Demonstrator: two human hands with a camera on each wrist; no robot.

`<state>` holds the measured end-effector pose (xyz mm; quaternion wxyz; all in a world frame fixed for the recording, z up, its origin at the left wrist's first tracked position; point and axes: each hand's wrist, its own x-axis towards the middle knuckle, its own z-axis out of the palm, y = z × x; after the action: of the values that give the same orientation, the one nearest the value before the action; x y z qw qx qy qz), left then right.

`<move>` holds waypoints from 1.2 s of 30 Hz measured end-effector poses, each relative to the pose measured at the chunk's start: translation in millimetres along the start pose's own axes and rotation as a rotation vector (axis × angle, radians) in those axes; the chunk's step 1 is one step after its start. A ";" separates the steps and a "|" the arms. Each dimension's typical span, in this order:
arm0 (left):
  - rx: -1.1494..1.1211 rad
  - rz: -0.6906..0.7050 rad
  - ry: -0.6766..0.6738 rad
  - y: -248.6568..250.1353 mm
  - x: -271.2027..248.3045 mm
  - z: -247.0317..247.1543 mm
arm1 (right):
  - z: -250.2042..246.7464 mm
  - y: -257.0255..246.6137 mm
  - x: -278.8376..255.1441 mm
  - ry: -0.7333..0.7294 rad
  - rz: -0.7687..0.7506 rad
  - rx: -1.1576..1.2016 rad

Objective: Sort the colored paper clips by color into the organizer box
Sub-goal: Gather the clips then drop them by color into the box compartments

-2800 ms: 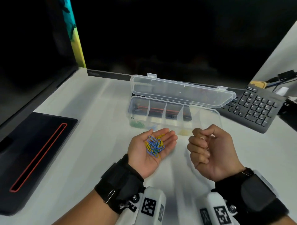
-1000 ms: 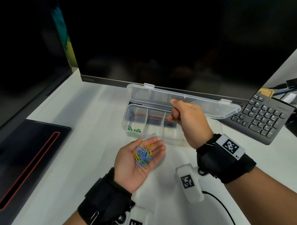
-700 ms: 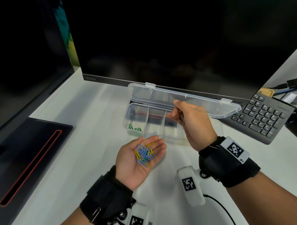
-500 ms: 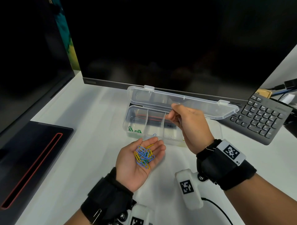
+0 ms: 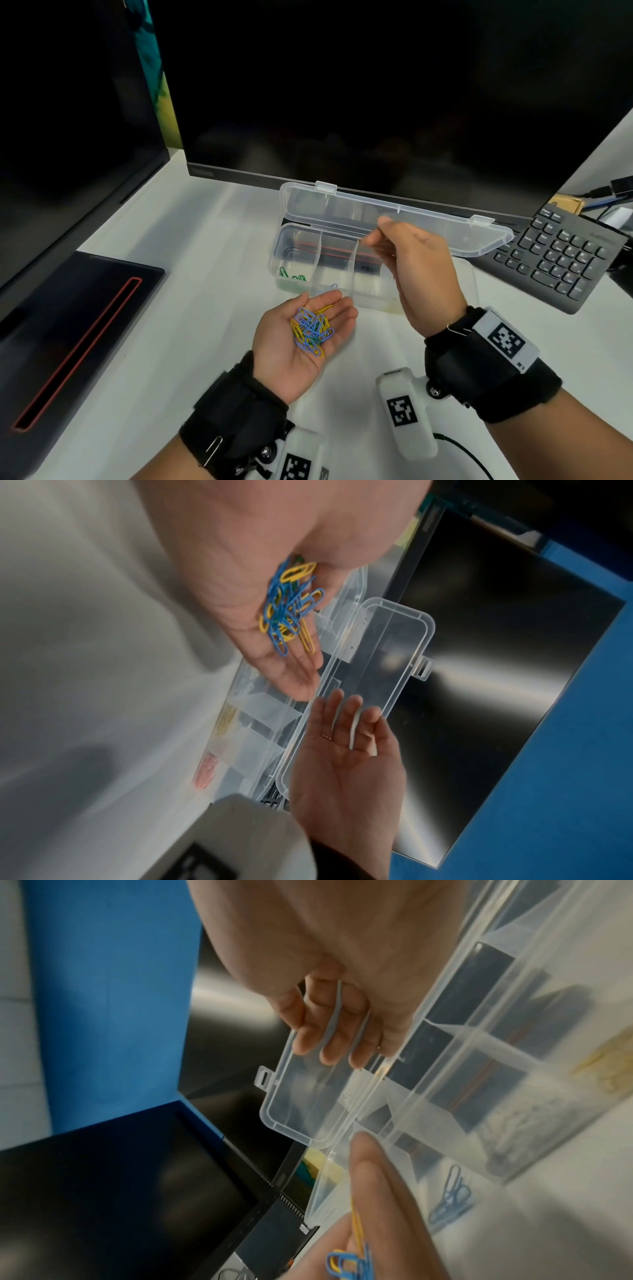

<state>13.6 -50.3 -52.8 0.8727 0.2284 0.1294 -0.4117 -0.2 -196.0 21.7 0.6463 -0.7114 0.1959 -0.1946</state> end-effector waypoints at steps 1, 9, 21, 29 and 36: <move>0.003 0.001 0.000 0.2 0.4 -0.1 | -0.8 -2.4 -4.9 -0.013 -0.045 -0.042; 0.046 0.017 -0.097 -1.6 0.3 -2.9 | 0.3 -14.1 -45.6 -0.485 -0.126 -0.638; 0.058 0.023 -0.153 -6.2 3.4 -5.8 | 7.6 -3.3 -38.1 -0.476 -0.337 -0.902; -0.040 0.095 -0.097 -3.9 2.2 -2.7 | -4.1 -1.6 -38.9 -0.328 -0.060 -0.371; -0.083 0.145 -0.050 -4.1 3.2 -2.3 | -10.3 -4.6 -34.8 -0.186 0.430 0.233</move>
<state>12.3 -53.5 -57.3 0.9120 0.1905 0.1074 -0.3471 -35.0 -185.9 26.4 0.7656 -0.5890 0.2586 -0.0078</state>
